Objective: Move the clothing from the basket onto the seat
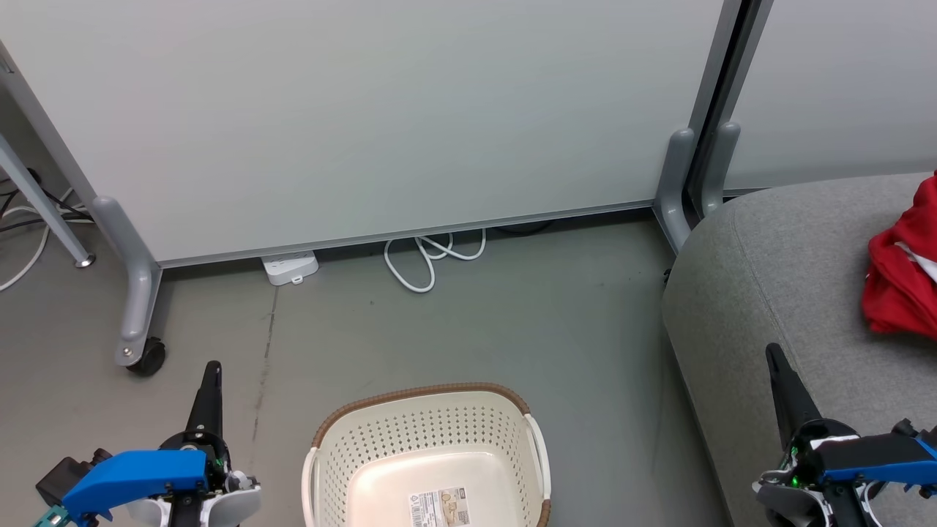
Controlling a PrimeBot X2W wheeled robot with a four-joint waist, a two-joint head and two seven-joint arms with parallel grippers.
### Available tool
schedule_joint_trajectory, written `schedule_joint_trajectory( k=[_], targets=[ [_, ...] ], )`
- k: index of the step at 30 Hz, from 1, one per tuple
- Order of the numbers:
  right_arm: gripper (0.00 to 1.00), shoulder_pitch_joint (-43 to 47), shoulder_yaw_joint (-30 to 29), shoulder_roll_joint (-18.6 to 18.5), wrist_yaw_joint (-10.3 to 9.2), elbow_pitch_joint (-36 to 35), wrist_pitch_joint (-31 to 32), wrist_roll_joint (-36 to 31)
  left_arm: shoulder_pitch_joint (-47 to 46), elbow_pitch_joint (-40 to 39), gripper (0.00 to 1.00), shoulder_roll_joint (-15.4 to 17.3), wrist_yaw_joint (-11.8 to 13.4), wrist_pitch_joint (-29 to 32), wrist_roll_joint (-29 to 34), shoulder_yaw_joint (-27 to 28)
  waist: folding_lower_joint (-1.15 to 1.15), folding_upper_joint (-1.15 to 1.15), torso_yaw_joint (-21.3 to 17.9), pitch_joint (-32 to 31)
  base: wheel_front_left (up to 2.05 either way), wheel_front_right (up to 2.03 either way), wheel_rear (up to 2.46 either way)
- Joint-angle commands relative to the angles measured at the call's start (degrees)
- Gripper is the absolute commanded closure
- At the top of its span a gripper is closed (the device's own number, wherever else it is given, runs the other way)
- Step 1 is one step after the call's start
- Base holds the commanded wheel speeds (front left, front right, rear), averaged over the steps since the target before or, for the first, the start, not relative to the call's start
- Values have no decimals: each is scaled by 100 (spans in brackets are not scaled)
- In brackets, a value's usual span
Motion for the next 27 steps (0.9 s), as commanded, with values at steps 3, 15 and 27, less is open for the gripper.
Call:
schedule_joint_trajectory(
  k=[3,15,27],
  targets=[
    [100,-99,-20,-44,3,-38,45,226,-114,-72,100,-2,-15,60,-185,62,0,0,-11,-1,0,0,0],
    [100,-128,-42,-47,3,-42,119,784,-144,-150,100,-6,-17,202,-663,117,0,0,-53,-3,0,0,0],
    [100,-148,-53,-48,3,-44,161,1104,-168,-197,100,-9,-18,283,-937,154,0,0,-82,-5,0,0,0]
  ],
)
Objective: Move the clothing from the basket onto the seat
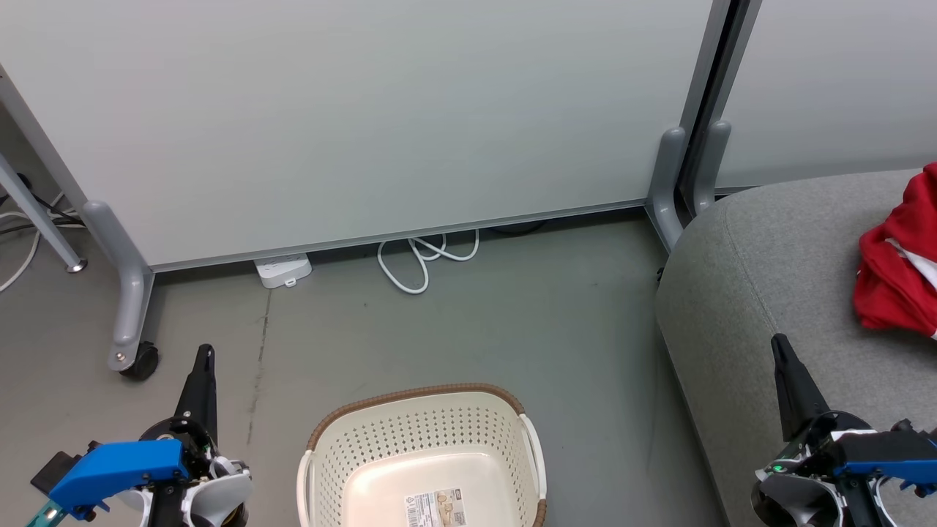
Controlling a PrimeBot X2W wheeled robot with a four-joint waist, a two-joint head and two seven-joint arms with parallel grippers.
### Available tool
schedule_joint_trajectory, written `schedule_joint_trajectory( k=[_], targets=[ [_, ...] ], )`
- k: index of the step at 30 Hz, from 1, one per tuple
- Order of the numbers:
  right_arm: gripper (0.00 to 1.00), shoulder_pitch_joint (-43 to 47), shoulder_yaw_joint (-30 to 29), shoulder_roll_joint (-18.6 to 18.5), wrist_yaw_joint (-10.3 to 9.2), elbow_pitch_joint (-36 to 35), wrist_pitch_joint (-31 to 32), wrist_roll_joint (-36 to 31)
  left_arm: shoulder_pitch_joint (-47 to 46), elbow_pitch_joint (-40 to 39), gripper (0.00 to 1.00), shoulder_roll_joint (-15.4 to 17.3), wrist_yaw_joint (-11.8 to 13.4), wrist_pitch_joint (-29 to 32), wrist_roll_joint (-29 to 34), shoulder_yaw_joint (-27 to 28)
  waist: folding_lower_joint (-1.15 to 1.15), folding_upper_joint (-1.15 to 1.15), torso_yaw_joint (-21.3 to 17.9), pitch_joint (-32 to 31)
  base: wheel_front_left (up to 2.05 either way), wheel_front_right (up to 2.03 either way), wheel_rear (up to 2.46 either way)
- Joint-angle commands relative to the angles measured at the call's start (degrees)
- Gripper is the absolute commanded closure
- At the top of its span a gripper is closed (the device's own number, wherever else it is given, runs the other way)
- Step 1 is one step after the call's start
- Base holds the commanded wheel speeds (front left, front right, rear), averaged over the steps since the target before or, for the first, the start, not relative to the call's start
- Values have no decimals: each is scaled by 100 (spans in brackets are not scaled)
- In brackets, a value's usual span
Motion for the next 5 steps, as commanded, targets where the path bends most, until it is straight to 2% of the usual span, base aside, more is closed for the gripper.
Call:
schedule_joint_trajectory(
  k=[1,5],
  targets=[
    [100,-70,-10,-36,4,-12,16,12,-64,-23,100,-7,-18,25,-12,15,0,0,0,0,0,0,0],
    [100,-70,-10,-36,4,-12,17,12,-64,-23,100,-7,-18,25,-12,13,0,0,0,0,0,0,0]
  ],
)
